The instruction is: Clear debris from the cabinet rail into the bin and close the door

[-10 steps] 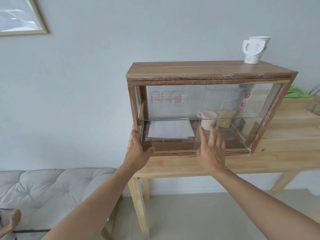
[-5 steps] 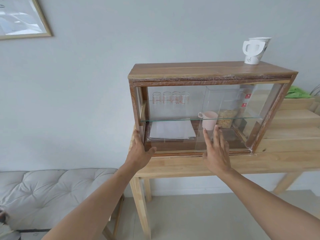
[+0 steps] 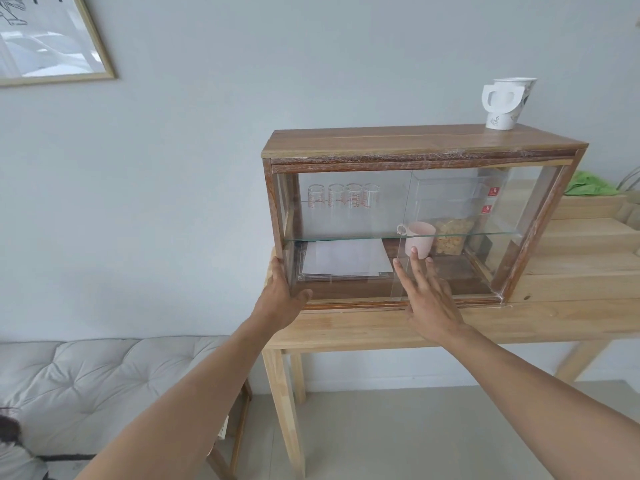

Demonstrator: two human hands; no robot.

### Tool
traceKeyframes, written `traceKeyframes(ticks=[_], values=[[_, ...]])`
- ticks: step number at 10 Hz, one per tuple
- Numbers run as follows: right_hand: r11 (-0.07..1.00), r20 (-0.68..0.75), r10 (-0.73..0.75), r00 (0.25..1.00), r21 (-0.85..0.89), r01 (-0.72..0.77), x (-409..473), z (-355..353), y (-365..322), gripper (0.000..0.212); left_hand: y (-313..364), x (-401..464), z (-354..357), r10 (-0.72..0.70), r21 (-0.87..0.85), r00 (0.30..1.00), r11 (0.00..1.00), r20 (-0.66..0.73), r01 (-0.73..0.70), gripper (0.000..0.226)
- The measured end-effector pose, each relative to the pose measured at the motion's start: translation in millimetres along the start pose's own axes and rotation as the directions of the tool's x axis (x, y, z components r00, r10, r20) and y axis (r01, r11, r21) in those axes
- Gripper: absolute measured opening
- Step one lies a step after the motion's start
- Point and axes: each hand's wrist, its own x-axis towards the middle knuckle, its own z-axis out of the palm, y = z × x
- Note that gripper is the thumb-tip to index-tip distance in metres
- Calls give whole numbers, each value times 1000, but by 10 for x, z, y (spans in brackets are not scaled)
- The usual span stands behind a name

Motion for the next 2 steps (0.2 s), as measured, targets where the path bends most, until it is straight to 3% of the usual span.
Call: traceKeyframes(ticks=[1, 2], values=[[989, 6, 9, 1000, 145, -10, -31, -125, -19, 101, 100, -76, -72, -3, 196, 998, 981, -55, 14, 94], [807, -93, 301, 949, 556, -201, -129, -455, -193, 75, 332, -207, -147, 93, 408, 984, 913, -152, -23, 95]])
